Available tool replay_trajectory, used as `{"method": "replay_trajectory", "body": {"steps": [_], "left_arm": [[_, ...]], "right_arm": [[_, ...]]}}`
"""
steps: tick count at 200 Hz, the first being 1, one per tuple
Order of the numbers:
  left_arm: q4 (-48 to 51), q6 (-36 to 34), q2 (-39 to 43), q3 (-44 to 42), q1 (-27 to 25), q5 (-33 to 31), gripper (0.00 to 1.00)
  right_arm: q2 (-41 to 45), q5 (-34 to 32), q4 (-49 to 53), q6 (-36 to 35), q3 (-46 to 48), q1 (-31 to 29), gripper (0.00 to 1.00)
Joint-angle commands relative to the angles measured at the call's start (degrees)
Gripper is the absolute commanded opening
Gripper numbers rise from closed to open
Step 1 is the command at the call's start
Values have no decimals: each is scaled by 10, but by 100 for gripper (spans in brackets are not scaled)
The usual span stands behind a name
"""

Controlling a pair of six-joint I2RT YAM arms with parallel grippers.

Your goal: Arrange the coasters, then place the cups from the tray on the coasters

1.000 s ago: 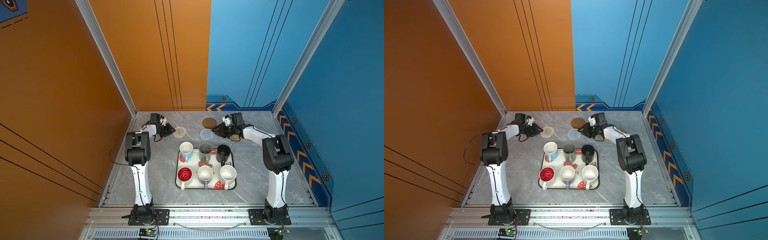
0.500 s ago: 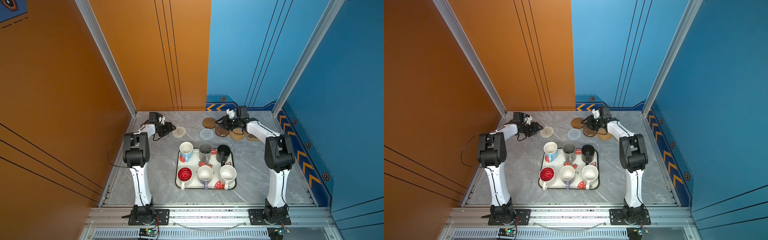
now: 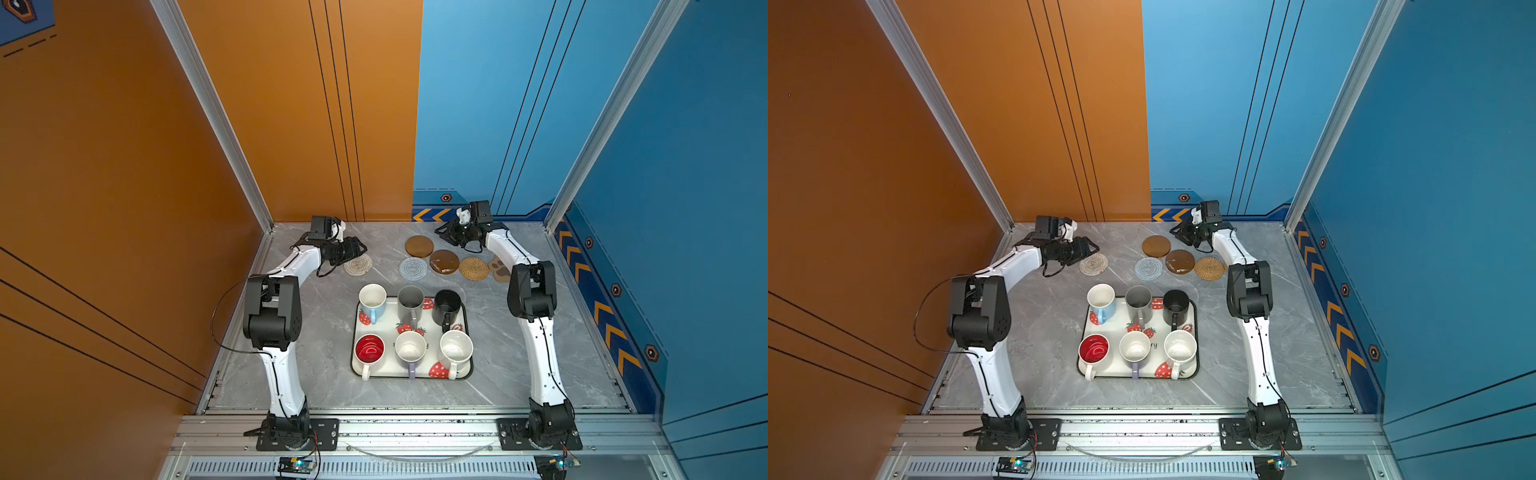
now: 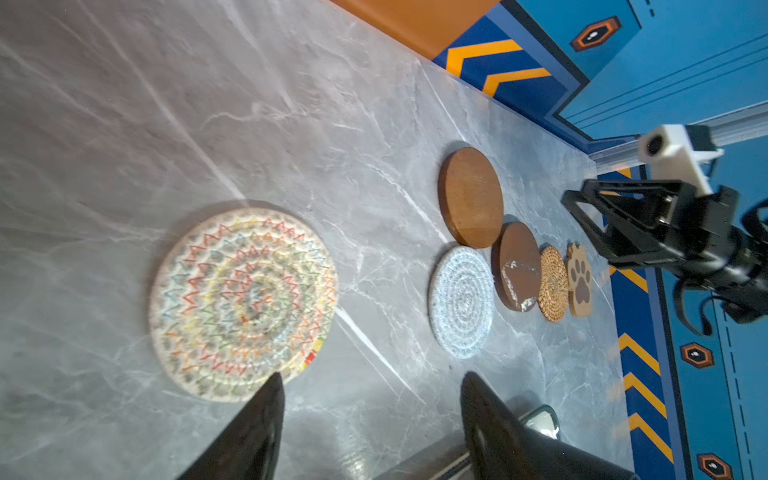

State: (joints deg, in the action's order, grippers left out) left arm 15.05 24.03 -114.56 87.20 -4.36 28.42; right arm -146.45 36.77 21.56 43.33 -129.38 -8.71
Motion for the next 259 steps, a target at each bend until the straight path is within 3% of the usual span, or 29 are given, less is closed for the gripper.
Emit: {"method": "replay_trajectory", "body": {"steps": [1,117,259], "left_arm": [[9,-6,35,-13,-5,-7,68],[56,-35,36,8,-35,-7,68],[57,-43,37,0,-35,-4,68]], "right_arm": [[-10,-21,36,10,-37,8,38],[-123,-15,35,61,-140,-8,40],[-165,9,9,74,-145,-59,41]]}}
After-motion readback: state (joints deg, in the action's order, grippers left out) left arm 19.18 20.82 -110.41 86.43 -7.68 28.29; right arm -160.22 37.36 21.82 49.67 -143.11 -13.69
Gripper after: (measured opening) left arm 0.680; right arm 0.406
